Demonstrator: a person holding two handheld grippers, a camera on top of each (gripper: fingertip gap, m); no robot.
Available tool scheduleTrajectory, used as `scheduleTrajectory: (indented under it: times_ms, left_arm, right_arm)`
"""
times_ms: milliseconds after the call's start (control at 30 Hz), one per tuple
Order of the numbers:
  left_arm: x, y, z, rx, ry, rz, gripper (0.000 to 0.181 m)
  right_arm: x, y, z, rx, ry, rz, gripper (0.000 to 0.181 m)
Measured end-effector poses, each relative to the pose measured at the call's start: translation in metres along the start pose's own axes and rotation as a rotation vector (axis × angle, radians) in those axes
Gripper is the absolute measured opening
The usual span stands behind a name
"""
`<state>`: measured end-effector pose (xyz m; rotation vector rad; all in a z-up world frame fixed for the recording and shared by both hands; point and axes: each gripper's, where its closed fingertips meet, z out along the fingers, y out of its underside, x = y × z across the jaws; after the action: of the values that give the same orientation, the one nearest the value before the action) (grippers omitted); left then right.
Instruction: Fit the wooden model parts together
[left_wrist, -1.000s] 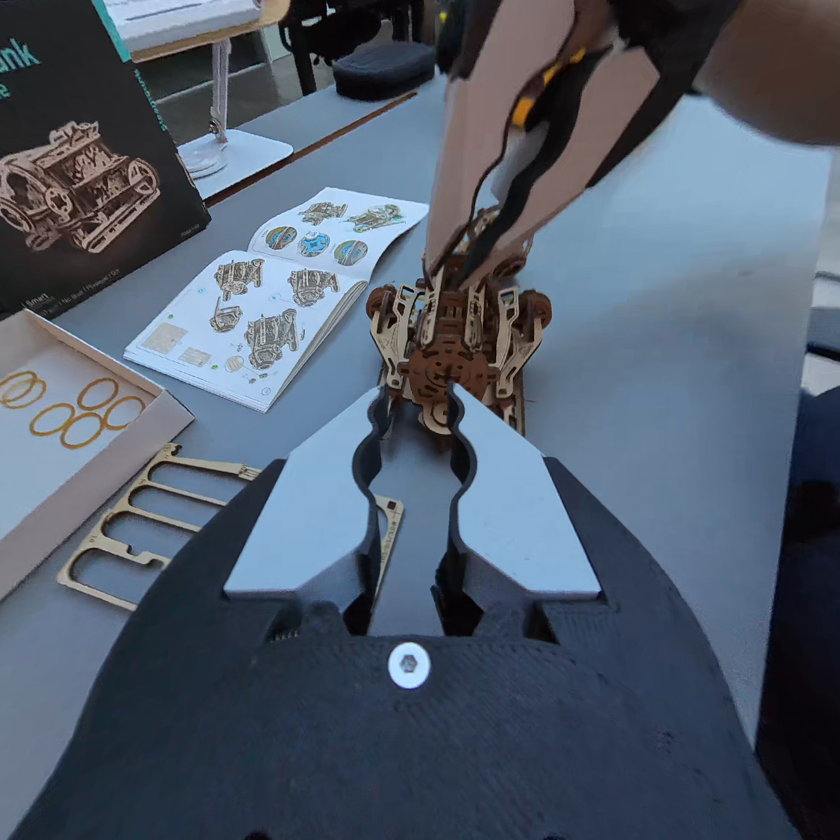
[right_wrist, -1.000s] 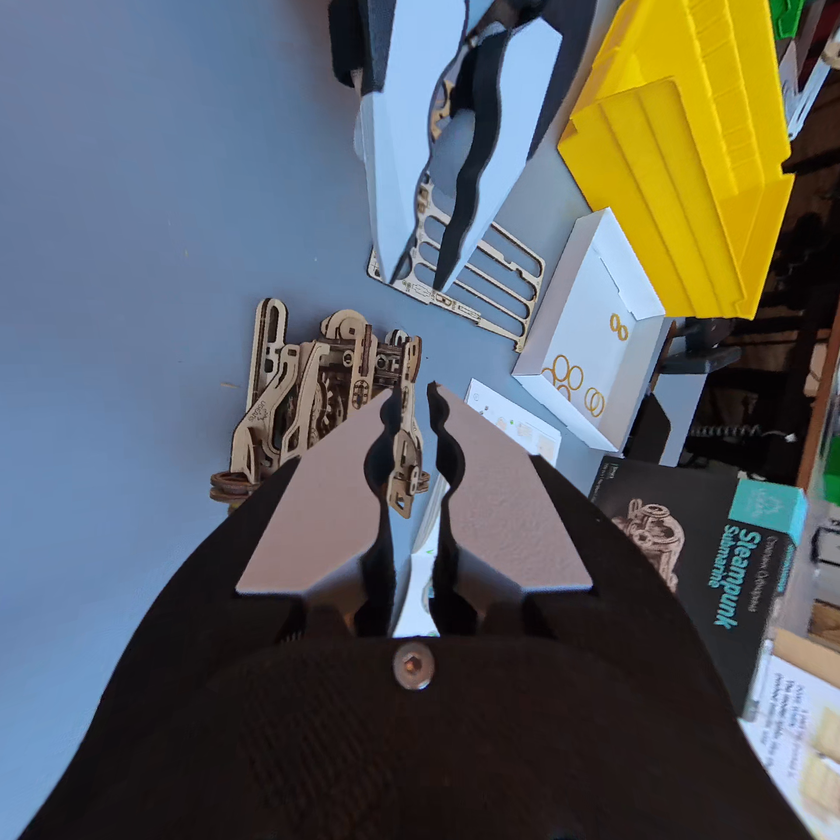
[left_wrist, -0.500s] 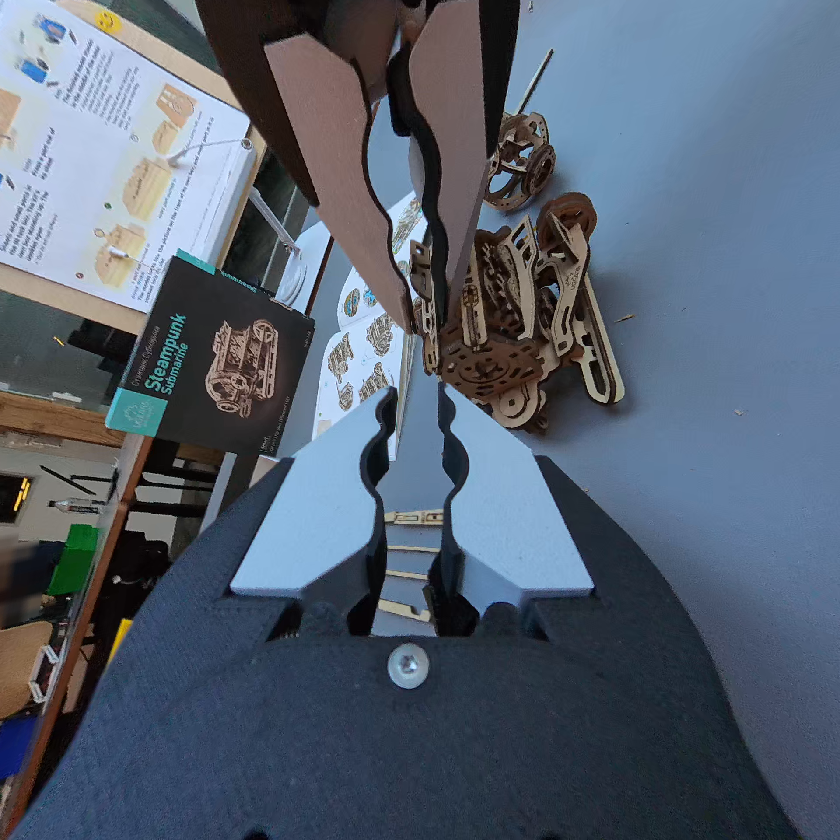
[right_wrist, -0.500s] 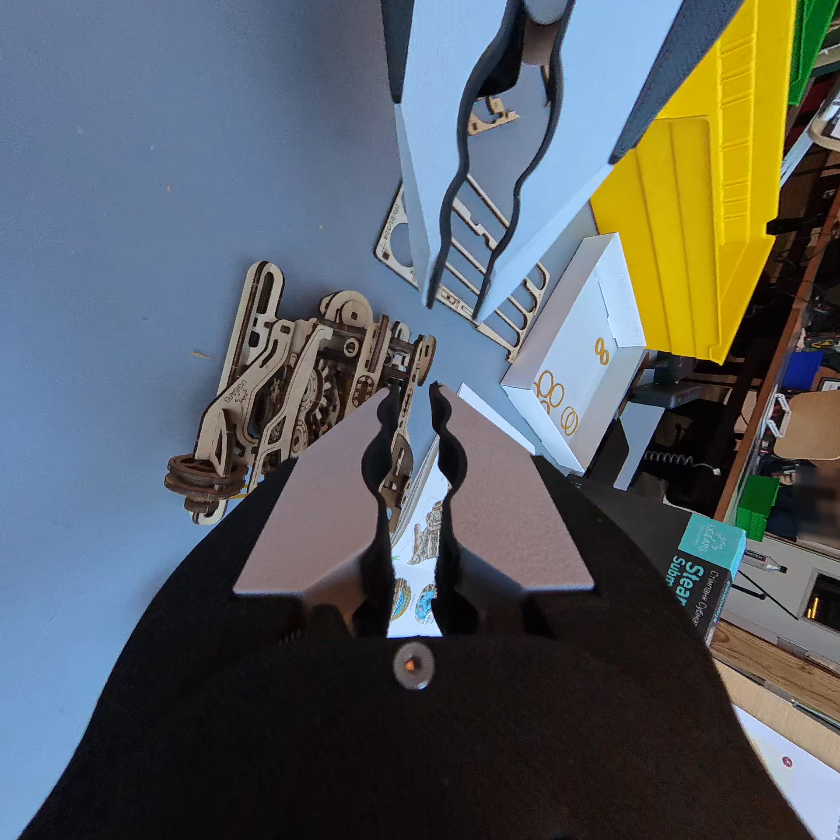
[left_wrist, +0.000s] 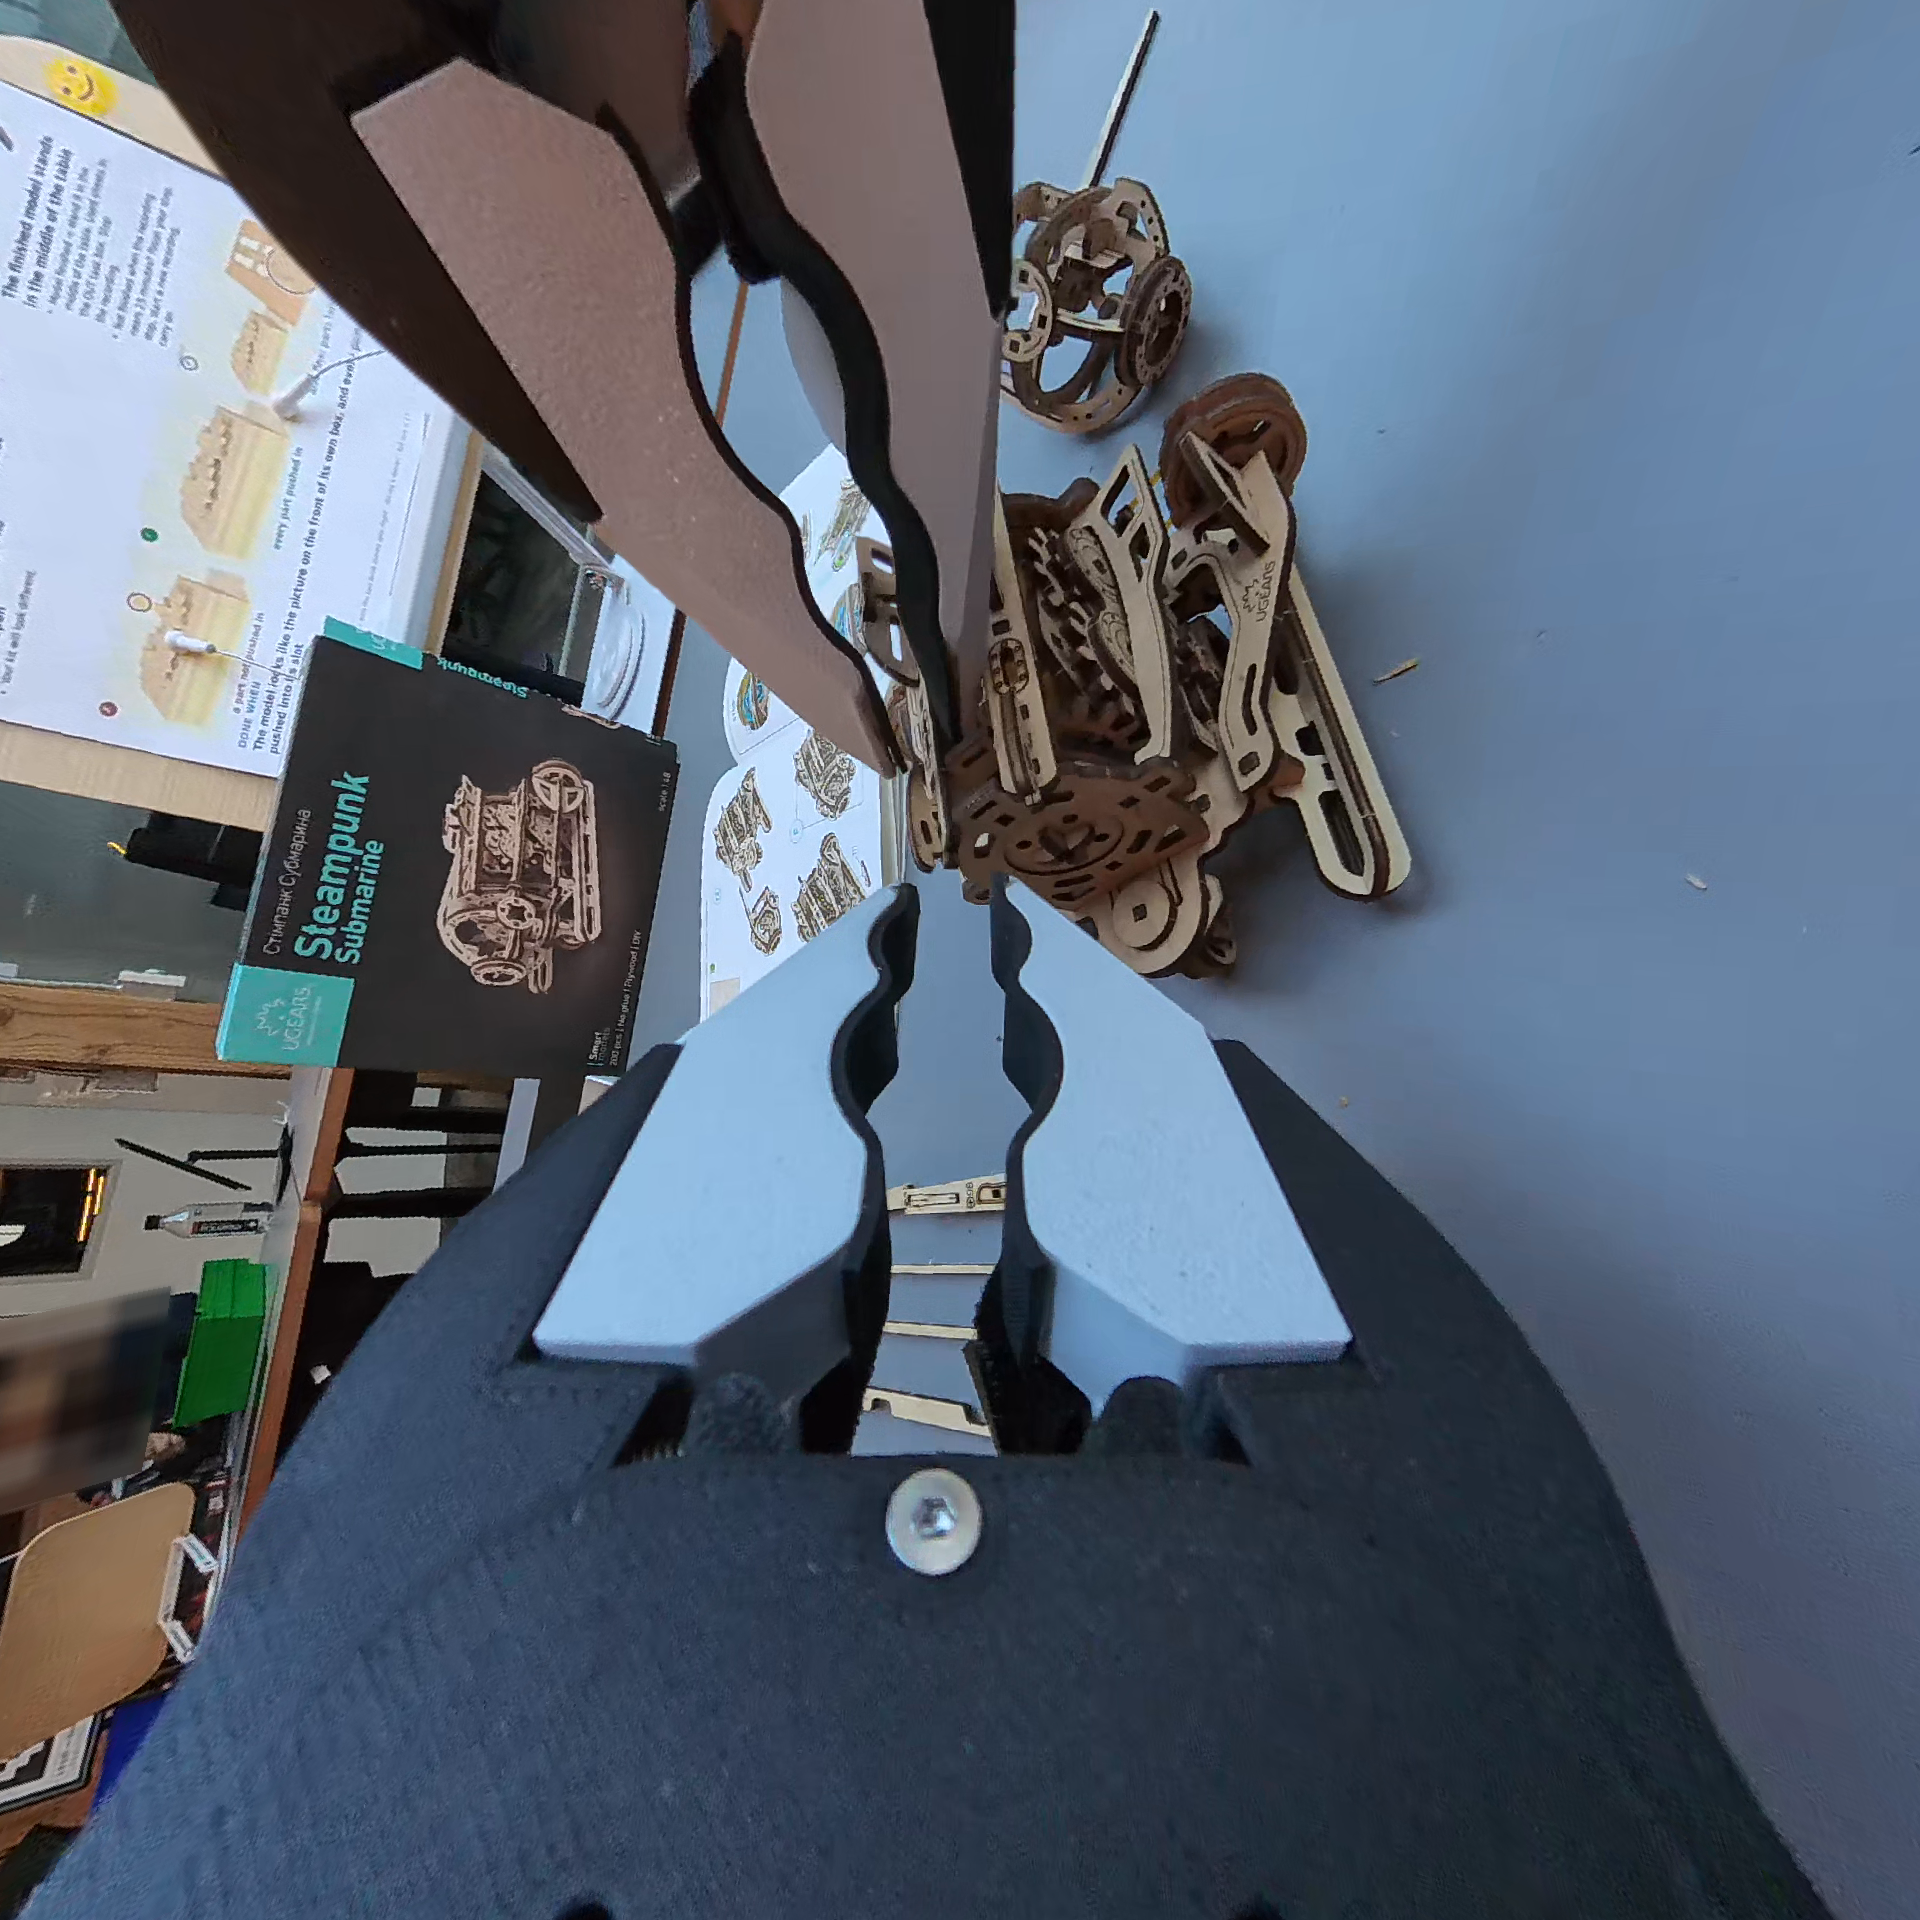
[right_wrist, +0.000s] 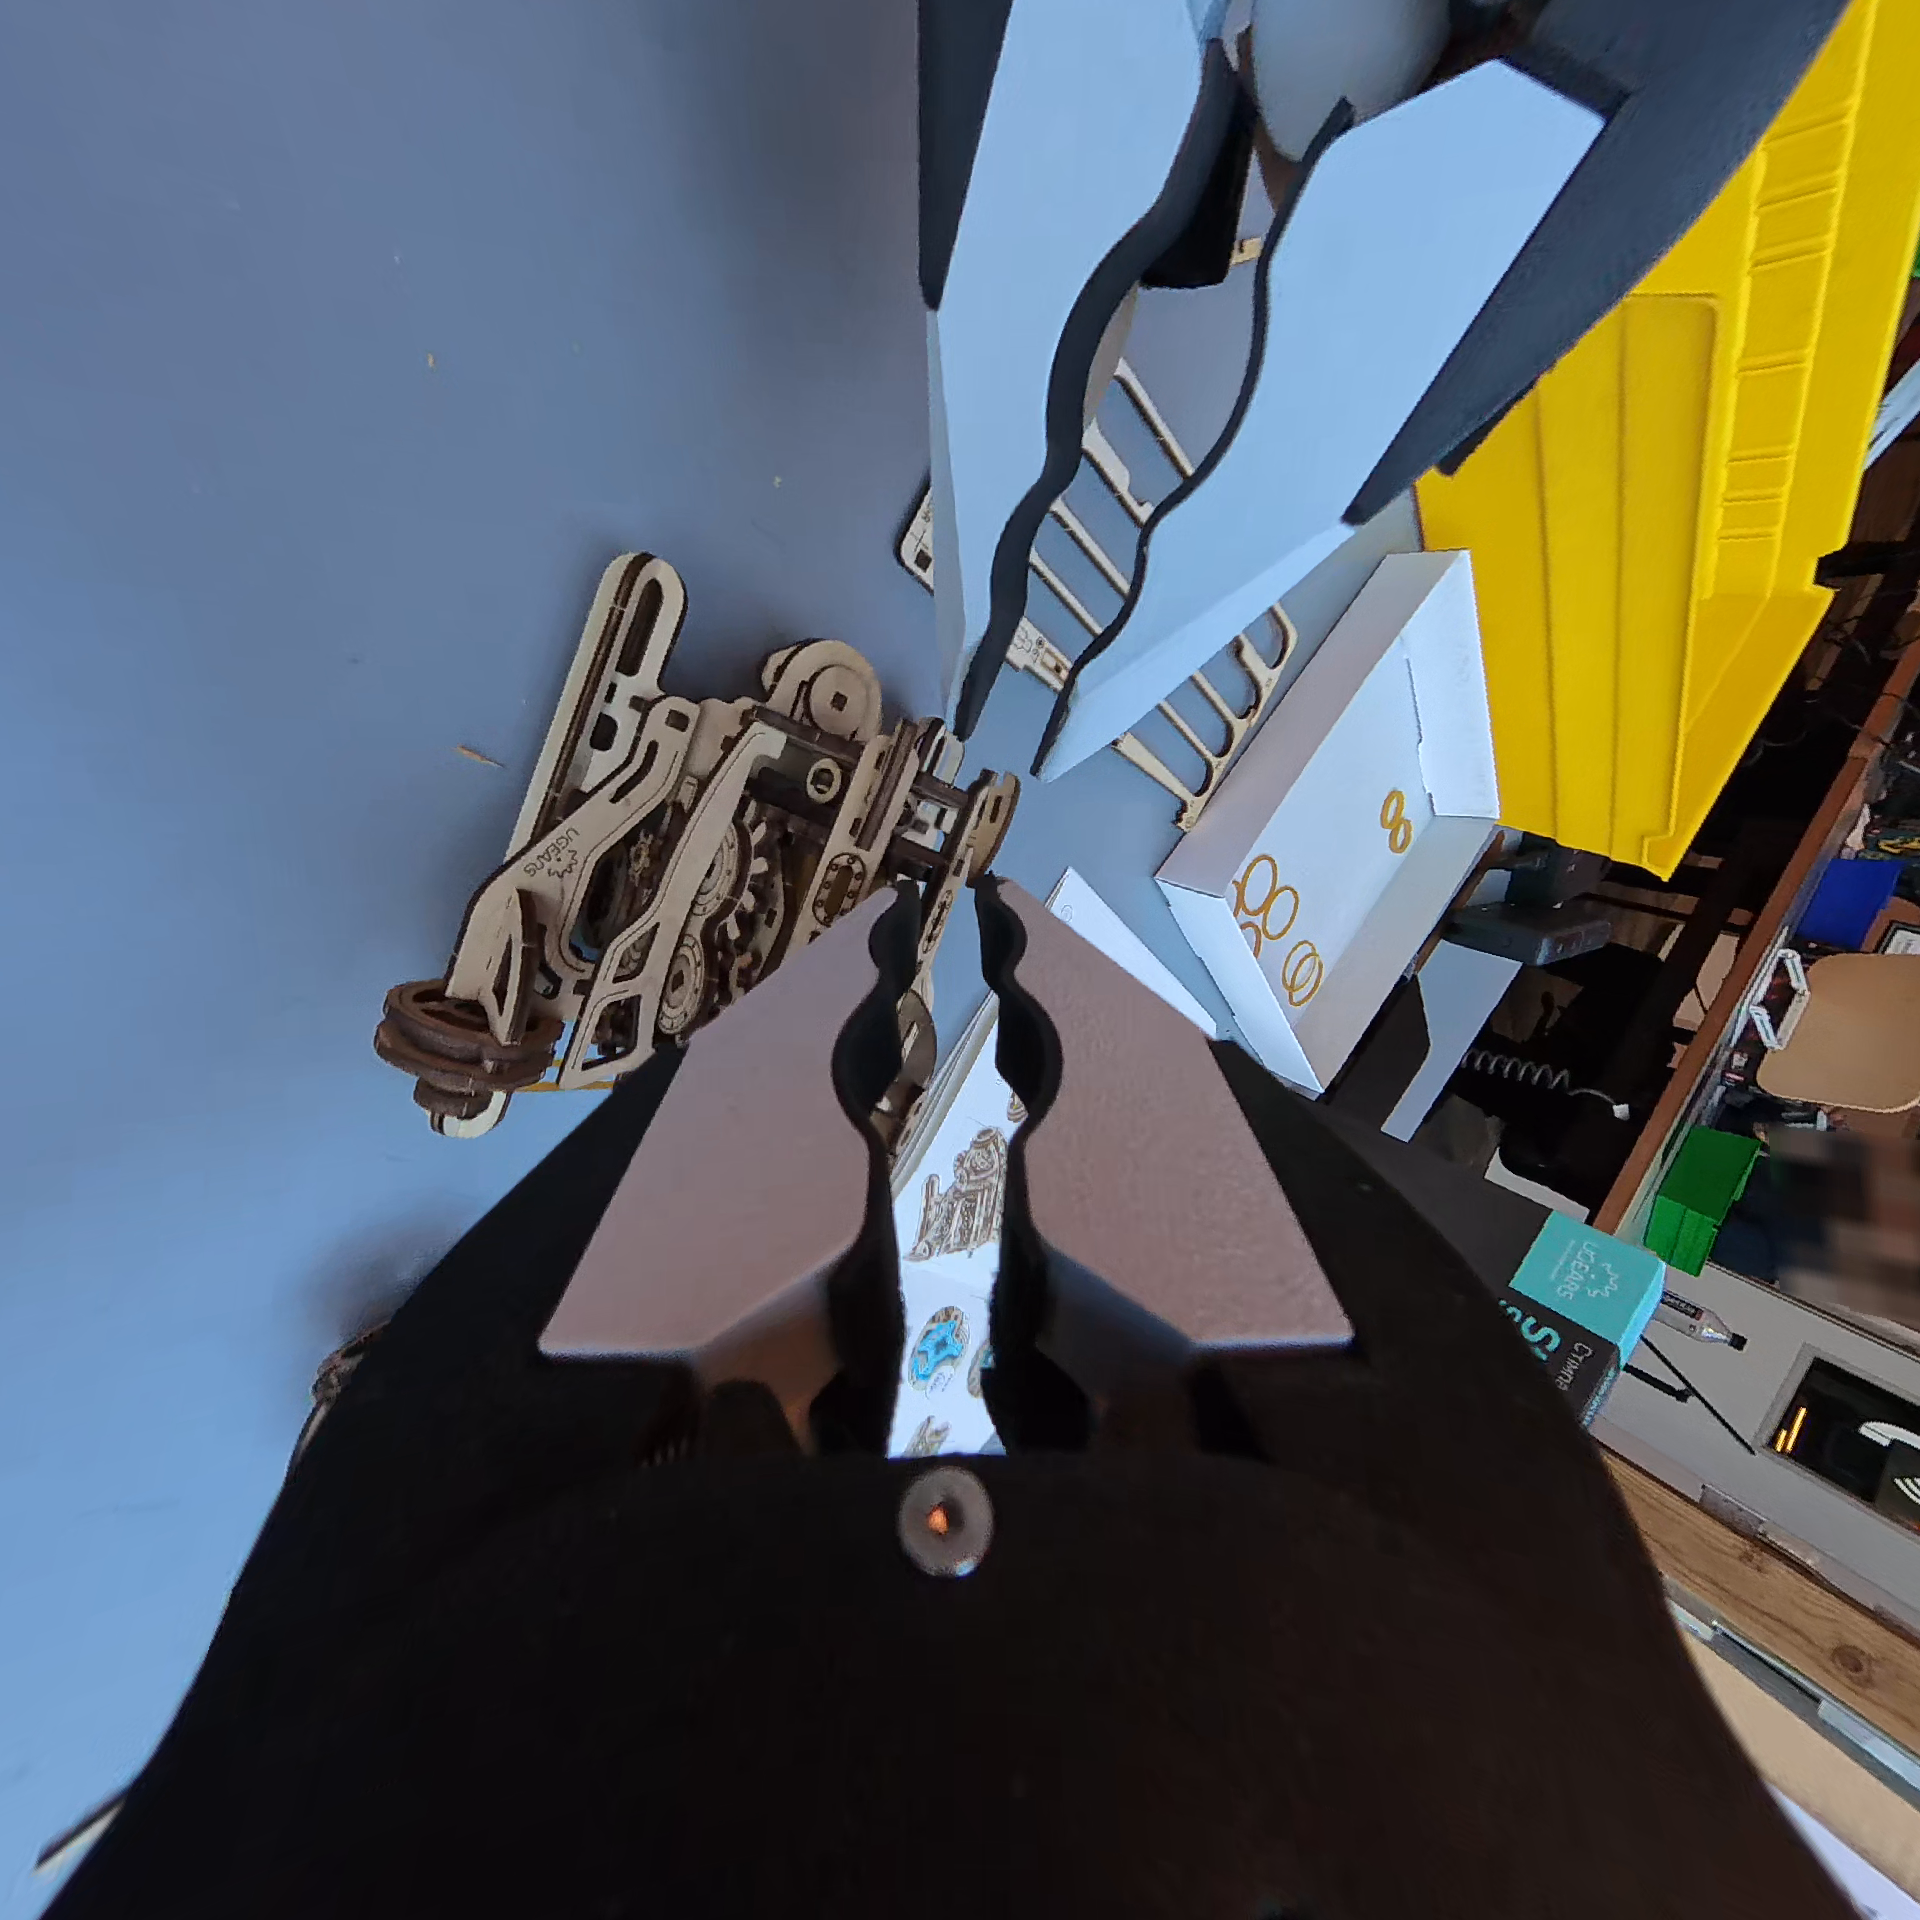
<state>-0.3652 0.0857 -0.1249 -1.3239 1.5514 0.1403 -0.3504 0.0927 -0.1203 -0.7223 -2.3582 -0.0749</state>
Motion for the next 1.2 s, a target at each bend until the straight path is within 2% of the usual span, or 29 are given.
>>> scheduleTrajectory:
  times_ms: [733,900,1200]
  left_arm:
    - [-0.0033,0.0001,0.0014,0.006,-0.014,-0.012,0.004]
    - [-0.0033,-0.0010,0.0017,0.013,-0.016,-0.014,0.004]
    - [-0.0035,-0.0008,0.0015,0.018,-0.012,-0.023,0.004]
  right_arm:
    - [-0.0004,-0.0003,0.0033,-0.014,-0.058,0.029,0.010]
    - [0.0020,0.0009,0.0028,-0.026,-0.041,0.053,0.015]
    - [-0.0010,0.0000,0.0030,-0.025,-0.038,0.035,0.009]
